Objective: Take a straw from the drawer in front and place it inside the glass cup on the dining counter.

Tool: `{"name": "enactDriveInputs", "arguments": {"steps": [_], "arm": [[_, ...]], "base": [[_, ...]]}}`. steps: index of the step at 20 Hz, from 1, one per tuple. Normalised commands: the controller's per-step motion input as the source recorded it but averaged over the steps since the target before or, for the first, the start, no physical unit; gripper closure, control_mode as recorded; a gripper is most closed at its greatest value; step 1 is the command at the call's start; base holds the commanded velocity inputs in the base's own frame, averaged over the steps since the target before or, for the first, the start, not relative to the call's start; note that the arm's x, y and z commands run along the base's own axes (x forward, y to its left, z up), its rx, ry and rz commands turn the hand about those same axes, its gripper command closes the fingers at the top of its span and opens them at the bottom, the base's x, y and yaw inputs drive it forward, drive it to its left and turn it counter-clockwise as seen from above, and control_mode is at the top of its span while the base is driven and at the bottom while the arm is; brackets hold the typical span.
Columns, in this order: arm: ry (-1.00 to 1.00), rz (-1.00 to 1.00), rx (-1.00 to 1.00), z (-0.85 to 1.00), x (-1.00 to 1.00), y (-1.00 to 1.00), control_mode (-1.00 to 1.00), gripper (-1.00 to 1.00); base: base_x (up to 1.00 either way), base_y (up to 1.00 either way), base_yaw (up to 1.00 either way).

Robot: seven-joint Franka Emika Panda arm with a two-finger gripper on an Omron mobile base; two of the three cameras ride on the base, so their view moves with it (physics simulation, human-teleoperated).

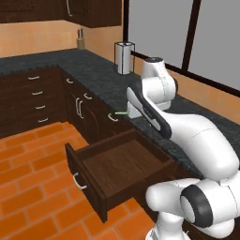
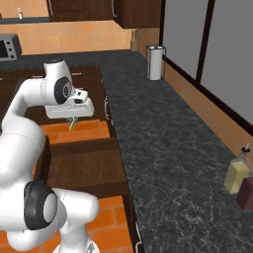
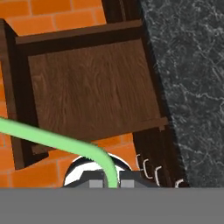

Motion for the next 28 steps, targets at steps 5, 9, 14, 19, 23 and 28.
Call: {"name": "enactDriveInputs", "arguments": {"steps": [5,9,14,19,23,28], "arm": [[0.0,0.0,0.0,0.0,0.0,0.0,1.0,1.0],[0.0,0.0,0.0,0.0,0.0,0.0,1.0,1.0],[0.0,0.0,0.0,0.0,0.0,0.0,1.0,1.0],[0.0,0.0,0.0,0.0,0.0,0.0,1.0,1.0],[0.0,0.0,0.0,0.0,0.0,0.0,1.0,1.0],[0.0,0.0,0.0,0.0,0.0,0.0,1.0,1.0]], "base": [[-0.89,0.54,0.11],[-0.81,0.75,0.47],[-0.83,0.33,0.48],[-0.03,0.75,0.1],[-0.18,0.54,0.0],[-1.0,0.05,0.0]]}}
